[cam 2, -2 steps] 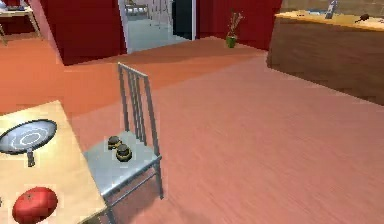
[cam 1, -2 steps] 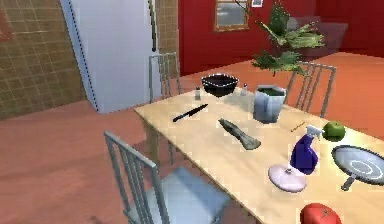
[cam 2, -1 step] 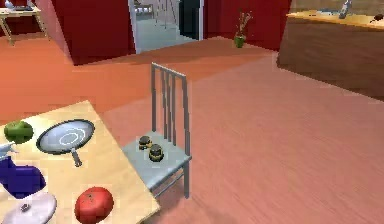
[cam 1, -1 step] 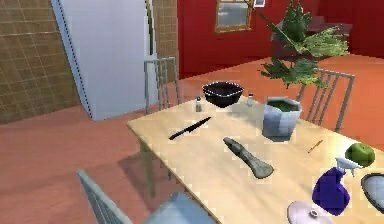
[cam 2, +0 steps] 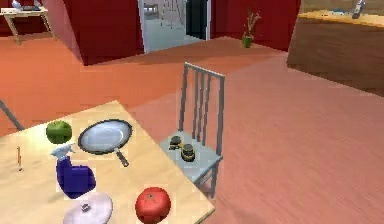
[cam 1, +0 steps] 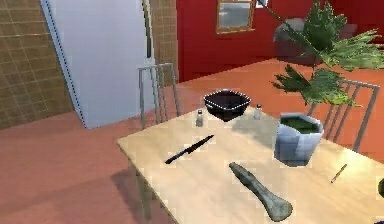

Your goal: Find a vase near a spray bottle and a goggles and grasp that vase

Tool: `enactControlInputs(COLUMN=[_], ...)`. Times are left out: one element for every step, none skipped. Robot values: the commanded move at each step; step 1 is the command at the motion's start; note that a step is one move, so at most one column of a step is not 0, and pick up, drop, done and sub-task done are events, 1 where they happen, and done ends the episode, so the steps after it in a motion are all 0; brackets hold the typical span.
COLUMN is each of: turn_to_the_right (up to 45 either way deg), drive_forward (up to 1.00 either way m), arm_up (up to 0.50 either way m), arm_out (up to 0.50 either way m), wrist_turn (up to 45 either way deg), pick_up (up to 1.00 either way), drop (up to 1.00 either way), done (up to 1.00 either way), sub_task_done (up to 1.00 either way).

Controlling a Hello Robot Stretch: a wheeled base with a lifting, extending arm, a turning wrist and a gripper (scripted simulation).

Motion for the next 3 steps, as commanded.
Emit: enactControlInputs(turn_to_the_right=[-30.0, 0.0, 0.0], drive_forward=[0.0, 0.0, 0.0], arm_up=[0.0, 0.5, 0.36], arm_out=[0.0, 0.0, 0.0], wrist_turn=[0.0, 0.0, 0.0], pick_up=[0.0, 0.0, 0.0], drop=[0.0, 0.0, 0.0], done=[0.0, 0.0, 0.0], sub_task_done=[0.0, 0.0, 0.0])
